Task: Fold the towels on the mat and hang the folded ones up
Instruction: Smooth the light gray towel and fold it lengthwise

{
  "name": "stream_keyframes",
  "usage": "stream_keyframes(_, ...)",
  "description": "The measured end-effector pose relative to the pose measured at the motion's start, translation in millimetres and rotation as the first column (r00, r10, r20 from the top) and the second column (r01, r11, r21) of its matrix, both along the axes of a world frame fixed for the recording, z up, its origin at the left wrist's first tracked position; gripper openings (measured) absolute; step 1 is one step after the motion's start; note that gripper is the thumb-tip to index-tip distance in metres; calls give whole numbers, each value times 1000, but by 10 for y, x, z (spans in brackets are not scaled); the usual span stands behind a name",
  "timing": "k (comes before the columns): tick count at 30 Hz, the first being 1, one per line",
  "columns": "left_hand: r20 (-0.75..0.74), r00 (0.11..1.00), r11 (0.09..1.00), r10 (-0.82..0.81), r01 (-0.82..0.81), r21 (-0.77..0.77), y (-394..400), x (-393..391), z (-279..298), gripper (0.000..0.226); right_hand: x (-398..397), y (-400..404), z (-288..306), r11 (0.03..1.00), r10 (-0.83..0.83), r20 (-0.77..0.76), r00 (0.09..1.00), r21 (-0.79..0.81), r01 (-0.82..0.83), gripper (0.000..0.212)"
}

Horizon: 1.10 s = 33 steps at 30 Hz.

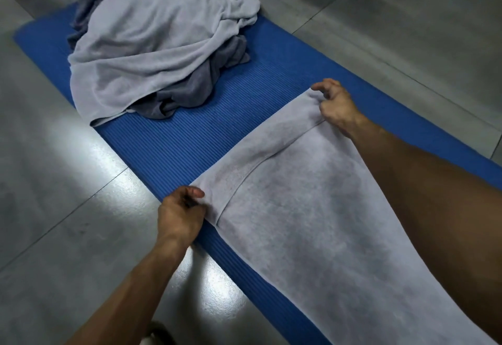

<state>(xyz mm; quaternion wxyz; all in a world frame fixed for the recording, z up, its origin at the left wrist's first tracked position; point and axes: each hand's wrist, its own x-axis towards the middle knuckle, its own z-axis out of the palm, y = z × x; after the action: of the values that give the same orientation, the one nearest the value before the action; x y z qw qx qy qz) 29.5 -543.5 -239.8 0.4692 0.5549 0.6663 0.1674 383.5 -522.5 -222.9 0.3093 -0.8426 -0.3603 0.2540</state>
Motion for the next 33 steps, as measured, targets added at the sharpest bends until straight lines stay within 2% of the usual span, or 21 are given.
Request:
stream_keyframes(1,-195,973,982,-122,146,117,-27,-13,12,16,-34,-15,-31,999,-36,17,999,13,36,50)
stream_keyframes(2,-389,895,924,-219,318,212,-66,-26,20,22,-78,-39,-68,996,-87,38,996,6,87,44)
stream_keyframes(3,-520,808,839,-278,467,278,-110,-29,11,30,-129,-73,-103,989,-143,65,988,-26,145,38)
stream_keyframes(4,-590,739,758,-325,577,304,-152,-18,3,36,-174,-108,-138,977,-185,100,978,-85,194,34)
stream_keyframes(6,-644,640,646,-420,709,283,-218,30,-19,42,-252,-160,-211,957,-185,147,972,-199,213,33)
stream_keyframes(10,-648,535,620,-541,775,123,-237,48,-52,53,-294,-171,-284,951,-102,123,987,-281,133,44)
stream_keyframes(14,-691,439,530,-575,843,95,-273,3,-75,60,-183,-192,-288,951,-35,96,995,-303,63,53)
stream_keyframes(17,-681,356,495,-640,869,-11,-290,11,-103,63,-134,-203,-245,957,-32,88,996,-286,56,58)
stream_keyframes(20,-666,293,475,-686,874,-104,-264,-18,-78,64,-238,-268,-241,985,-5,298,955,-163,56,43)
stream_keyframes(22,-636,310,472,-707,876,-99,-250,-39,-52,64,-314,-335,-317,969,179,388,904,-229,-93,44)
stream_keyframes(24,-580,370,493,-726,868,-63,-210,-50,-60,60,-322,-361,-395,912,325,344,881,-361,-196,52)
stream_keyframes(27,-483,531,565,-696,820,88,-96,-5,-67,39,-300,-335,-421,895,317,249,915,-399,-201,56)
stream_keyframes(30,-498,655,661,-569,724,197,30,92,-82,33,-459,-419,-366,948,235,356,904,-289,-133,54)
stream_keyframes(33,-521,731,816,-441,568,105,135,195,-61,52,-784,-628,-322,984,178,463,868,-85,-156,38)
